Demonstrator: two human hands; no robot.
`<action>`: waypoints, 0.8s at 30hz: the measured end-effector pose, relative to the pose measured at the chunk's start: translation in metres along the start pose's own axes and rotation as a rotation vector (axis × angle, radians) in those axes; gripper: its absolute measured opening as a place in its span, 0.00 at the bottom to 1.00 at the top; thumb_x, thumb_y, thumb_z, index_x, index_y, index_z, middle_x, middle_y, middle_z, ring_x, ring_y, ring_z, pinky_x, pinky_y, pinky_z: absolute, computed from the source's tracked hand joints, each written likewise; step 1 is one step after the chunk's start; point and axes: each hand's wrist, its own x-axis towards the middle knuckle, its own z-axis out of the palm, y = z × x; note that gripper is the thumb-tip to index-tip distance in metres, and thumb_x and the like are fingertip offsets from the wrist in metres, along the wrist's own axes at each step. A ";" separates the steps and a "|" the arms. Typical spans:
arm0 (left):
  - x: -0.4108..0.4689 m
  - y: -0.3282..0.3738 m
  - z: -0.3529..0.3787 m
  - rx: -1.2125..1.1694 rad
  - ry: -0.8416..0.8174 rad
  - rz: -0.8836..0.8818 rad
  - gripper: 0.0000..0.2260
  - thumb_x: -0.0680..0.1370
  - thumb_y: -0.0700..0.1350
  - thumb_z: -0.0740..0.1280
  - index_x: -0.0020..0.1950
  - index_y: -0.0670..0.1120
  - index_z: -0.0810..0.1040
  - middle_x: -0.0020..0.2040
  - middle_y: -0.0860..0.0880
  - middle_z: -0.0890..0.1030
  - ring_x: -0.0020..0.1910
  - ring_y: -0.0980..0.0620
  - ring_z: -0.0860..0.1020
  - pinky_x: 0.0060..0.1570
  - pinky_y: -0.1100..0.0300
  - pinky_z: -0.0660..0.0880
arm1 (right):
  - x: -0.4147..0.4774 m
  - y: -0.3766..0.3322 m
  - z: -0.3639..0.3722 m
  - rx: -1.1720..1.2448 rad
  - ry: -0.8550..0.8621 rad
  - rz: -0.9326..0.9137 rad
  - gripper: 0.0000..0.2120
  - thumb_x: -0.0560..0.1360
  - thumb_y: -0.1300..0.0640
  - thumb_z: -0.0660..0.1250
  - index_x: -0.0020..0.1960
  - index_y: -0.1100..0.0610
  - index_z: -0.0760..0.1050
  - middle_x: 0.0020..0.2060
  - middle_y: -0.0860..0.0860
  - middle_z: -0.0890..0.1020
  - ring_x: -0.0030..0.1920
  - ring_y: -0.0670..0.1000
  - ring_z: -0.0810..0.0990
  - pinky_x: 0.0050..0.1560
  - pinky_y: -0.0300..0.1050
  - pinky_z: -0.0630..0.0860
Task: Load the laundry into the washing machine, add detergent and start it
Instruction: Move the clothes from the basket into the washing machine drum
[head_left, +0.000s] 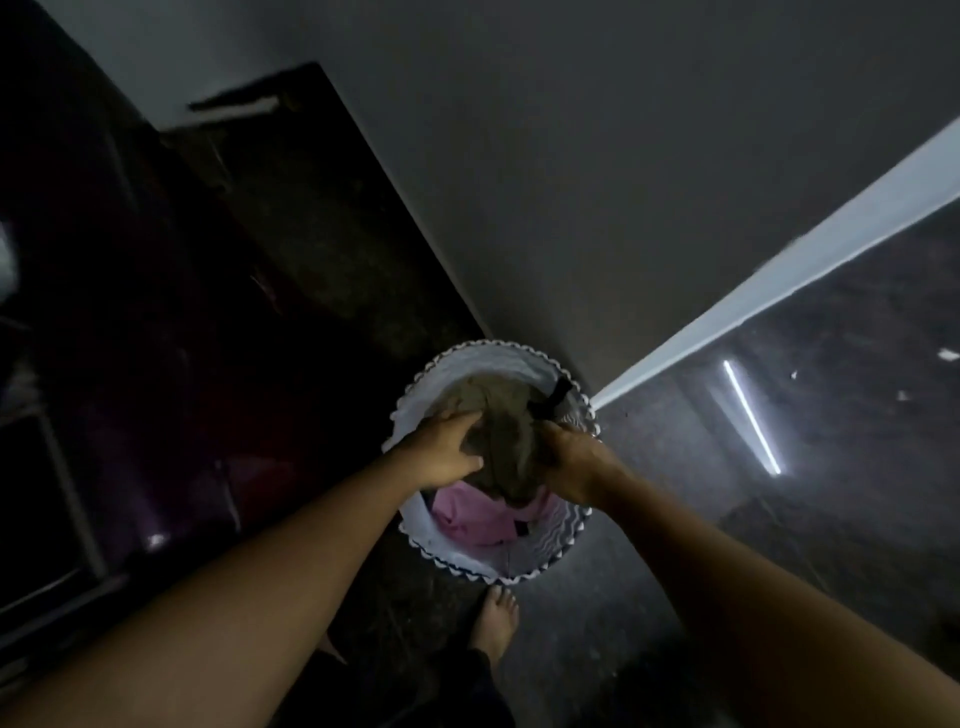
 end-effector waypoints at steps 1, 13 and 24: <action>0.010 -0.015 0.015 -0.021 -0.012 -0.028 0.33 0.75 0.50 0.70 0.79 0.50 0.62 0.76 0.53 0.63 0.74 0.52 0.63 0.74 0.55 0.62 | 0.012 0.008 0.018 0.014 -0.023 0.022 0.30 0.77 0.47 0.68 0.76 0.54 0.65 0.68 0.60 0.75 0.65 0.63 0.76 0.64 0.51 0.74; 0.147 -0.126 0.105 -0.078 0.248 -0.223 0.42 0.69 0.62 0.69 0.80 0.52 0.57 0.80 0.45 0.58 0.78 0.43 0.58 0.74 0.46 0.62 | 0.149 0.061 0.127 0.195 0.005 0.124 0.32 0.79 0.48 0.66 0.79 0.55 0.60 0.71 0.62 0.72 0.67 0.66 0.74 0.64 0.53 0.73; 0.196 -0.141 0.113 -0.354 0.192 -0.161 0.36 0.75 0.54 0.71 0.79 0.46 0.61 0.78 0.47 0.64 0.76 0.49 0.63 0.71 0.63 0.57 | 0.200 0.069 0.171 0.844 0.029 0.264 0.24 0.78 0.55 0.69 0.73 0.55 0.69 0.66 0.55 0.78 0.65 0.57 0.77 0.67 0.53 0.74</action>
